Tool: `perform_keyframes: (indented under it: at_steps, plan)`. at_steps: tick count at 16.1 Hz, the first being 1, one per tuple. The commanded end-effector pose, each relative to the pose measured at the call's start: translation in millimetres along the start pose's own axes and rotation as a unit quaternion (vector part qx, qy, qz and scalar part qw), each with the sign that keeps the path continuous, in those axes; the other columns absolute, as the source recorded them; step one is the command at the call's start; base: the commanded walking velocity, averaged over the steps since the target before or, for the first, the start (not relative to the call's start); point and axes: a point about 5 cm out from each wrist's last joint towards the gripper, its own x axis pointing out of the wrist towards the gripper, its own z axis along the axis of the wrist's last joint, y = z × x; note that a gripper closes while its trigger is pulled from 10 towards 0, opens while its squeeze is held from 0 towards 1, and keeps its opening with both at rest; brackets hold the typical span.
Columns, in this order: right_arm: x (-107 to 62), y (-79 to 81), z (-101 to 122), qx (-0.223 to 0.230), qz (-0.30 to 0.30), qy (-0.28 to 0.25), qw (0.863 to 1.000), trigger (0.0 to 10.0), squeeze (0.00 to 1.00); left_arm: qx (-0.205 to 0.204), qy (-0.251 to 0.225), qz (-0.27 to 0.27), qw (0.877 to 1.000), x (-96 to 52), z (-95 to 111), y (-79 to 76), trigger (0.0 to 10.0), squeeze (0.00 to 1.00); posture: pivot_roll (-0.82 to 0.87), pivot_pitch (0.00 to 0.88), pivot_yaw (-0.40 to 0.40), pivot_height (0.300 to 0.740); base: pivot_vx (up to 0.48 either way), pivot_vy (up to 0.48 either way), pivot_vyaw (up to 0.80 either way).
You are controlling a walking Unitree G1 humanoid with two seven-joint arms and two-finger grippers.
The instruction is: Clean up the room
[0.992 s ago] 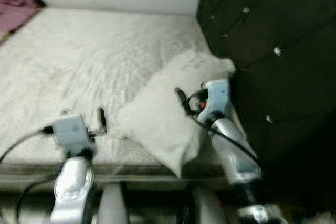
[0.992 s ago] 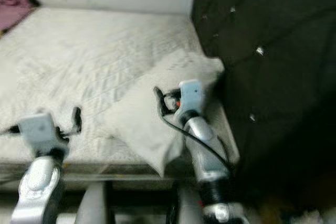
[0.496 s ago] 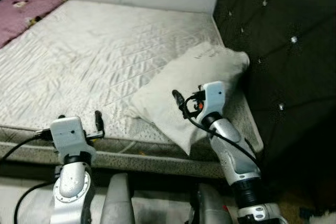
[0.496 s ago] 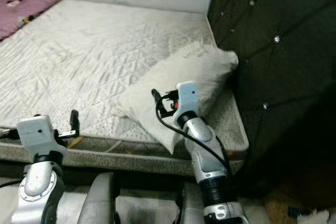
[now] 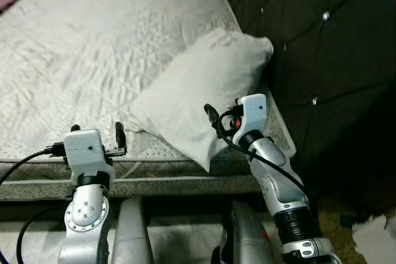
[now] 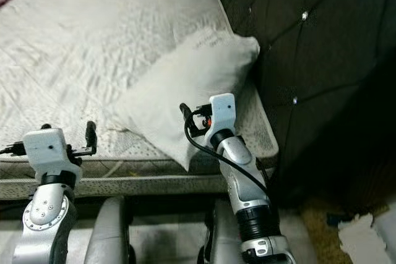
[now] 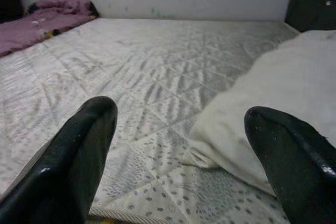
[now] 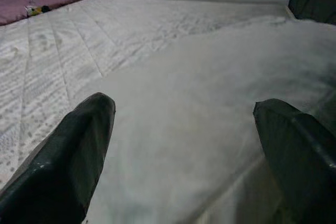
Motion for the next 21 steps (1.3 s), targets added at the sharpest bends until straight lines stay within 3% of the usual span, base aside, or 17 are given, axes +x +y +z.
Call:
perform_keyframes:
  at_steps: [1, 21]
  plan:
    - [2.3, 0.9, 5.0, -0.003, 0.006, -0.005, 1.0, 10.0, 0.0, -0.004, -0.003, -0.006, 1.0, -1.8, 1.7, -2.7, 10.0, 0.0, 0.01, 0.01, -0.064, 0.557, 0.0, 0.0, 0.0]
    - [2.6, -0.9, 5.8, -0.006, 0.0, -0.003, 1.0, 10.0, 0.0, -0.023, 0.002, -0.043, 0.999, -3.1, 1.9, -11.5, 10.0, 0.0, 0.01, 0.028, -0.065, 0.557, 0.183, 0.0, 0.0]
